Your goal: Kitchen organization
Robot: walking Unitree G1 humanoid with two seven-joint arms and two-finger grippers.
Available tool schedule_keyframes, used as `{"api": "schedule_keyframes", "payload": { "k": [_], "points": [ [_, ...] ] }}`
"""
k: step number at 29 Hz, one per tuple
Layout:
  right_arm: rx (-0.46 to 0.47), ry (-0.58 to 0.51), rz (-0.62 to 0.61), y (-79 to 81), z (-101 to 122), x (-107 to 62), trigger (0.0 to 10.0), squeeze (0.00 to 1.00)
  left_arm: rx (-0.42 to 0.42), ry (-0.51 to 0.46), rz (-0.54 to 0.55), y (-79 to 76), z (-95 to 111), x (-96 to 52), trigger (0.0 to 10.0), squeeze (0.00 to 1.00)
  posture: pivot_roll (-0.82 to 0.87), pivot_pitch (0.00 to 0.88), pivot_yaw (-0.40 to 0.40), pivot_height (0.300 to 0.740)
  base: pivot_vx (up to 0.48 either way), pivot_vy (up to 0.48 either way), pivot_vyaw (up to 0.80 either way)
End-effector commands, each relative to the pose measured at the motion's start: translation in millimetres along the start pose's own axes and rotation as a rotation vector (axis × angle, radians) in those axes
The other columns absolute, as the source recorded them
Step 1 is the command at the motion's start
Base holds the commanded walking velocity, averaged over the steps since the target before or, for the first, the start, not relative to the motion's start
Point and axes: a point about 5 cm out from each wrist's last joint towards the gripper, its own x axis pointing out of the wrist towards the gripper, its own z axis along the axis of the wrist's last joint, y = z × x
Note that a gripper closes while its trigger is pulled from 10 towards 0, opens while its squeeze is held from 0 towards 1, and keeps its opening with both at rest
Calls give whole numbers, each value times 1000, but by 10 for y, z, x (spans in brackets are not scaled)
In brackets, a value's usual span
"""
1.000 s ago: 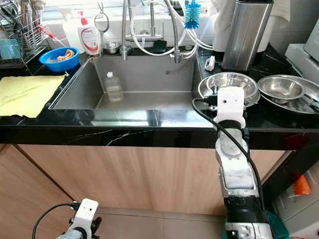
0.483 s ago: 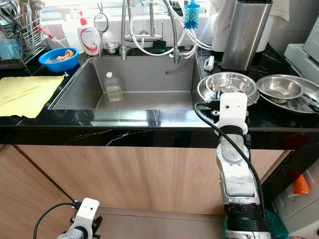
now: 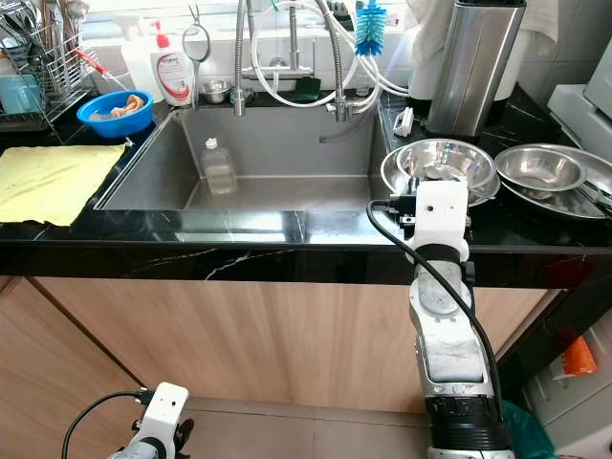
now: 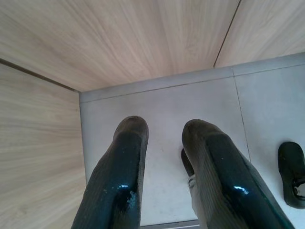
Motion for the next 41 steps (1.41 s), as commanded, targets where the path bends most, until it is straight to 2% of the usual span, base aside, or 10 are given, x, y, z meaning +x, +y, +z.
{"api": "schedule_keyframes", "payload": {
  "k": [1,12,15,19,22,41],
  "points": [
    [0,-22,-34,-50,60,-15,10000,0,-3,7,17,54,-27,-9,10000,0,-81,0,73,740,0,0,0],
    [-10,-7,-51,-141,22,-11,10000,0,-3,31,20,76,-89,-20,10000,0,-79,0,74,740,0,0,0],
    [-8,4,-60,-158,5,-10,10000,0,-2,17,18,66,-51,-12,10000,0,-76,0,75,740,0,0,0],
    [-19,34,-44,-132,-52,-27,10000,0,-1,12,18,66,-38,-9,10000,0,-74,0,74,740,0,0,0],
    [22,43,-42,-118,-69,-32,10000,0,-2,8,22,72,-33,-8,10000,0,-72,0,75,740,0,0,0],
    [6,78,-16,-84,-110,23,10000,0,-3,8,24,77,-43,-14,10000,0,-74,0,76,740,0,0,0]
  ]
}}
